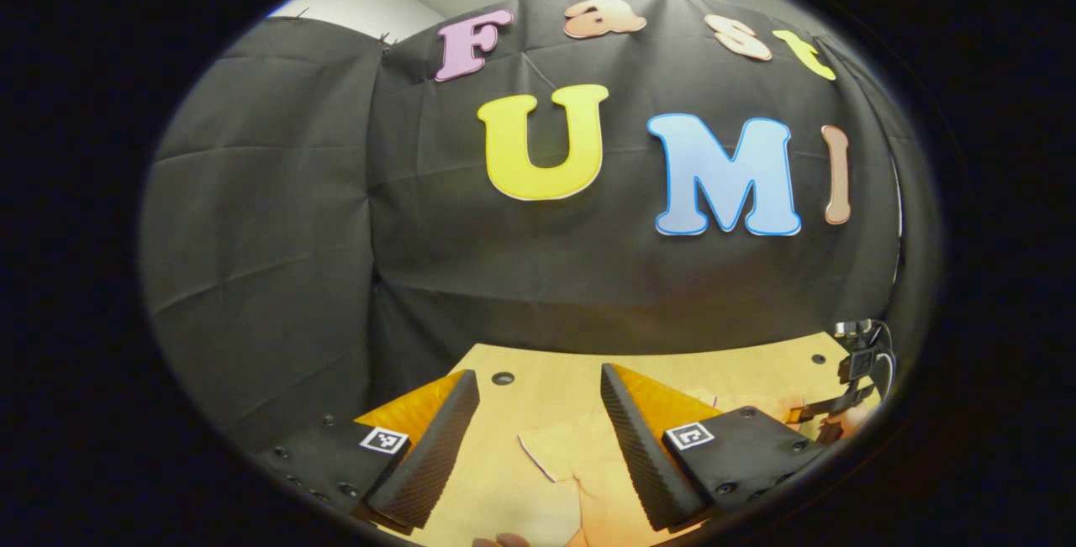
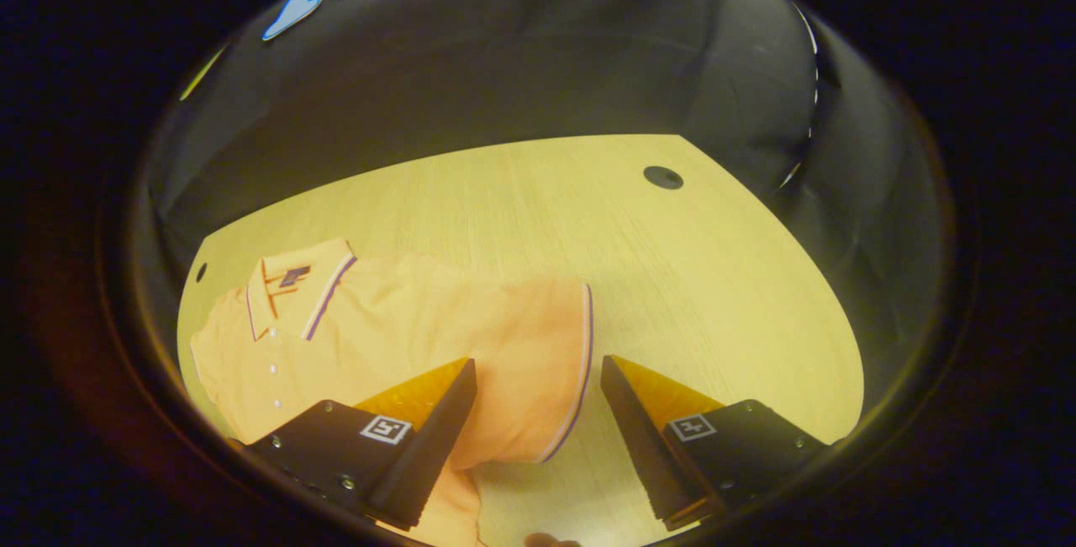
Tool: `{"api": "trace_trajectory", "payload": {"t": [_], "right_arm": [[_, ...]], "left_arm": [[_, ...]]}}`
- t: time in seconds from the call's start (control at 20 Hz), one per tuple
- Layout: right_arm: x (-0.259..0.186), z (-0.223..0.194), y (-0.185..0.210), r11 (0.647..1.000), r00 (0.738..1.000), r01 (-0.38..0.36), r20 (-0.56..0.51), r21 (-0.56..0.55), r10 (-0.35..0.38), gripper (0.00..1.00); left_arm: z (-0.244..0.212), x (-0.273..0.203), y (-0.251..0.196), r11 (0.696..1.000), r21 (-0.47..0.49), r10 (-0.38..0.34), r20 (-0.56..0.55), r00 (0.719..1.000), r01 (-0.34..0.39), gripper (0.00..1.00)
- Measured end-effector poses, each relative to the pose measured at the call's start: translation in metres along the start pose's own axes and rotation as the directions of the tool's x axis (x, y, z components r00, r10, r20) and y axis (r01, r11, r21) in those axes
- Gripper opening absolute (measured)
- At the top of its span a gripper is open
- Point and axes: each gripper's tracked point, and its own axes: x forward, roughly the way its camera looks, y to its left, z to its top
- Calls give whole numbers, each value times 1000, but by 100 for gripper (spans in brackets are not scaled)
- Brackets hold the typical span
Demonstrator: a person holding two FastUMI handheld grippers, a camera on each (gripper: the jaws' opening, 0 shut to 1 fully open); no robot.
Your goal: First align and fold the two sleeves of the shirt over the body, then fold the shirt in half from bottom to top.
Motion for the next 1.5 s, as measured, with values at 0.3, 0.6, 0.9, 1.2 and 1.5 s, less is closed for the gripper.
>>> {"api": "trace_trajectory", "payload": {"t": [0.3,0.6,0.9,1.2,1.5], "right_arm": [[13,-11,1,1000,1000,-2,-26,3,2,95],[12,-10,4,999,999,-40,-29,19,40,48],[12,-7,10,997,997,-59,-40,43,61,1],[-6,21,39,992,992,-124,36,29,123,1],[-31,35,118,962,960,-268,71,-61,272,1]], "left_arm": [[-1,3,-6,1000,5,-4,-7,1000,4,94],[-2,5,-8,1000,-2,-2,-14,1000,2,94],[-3,3,-4,1000,-9,7,-22,1000,-7,94],[-8,0,4,999,-21,24,-30,999,-25,95],[-14,1,12,999,-39,36,-42,998,-37,96]]}}
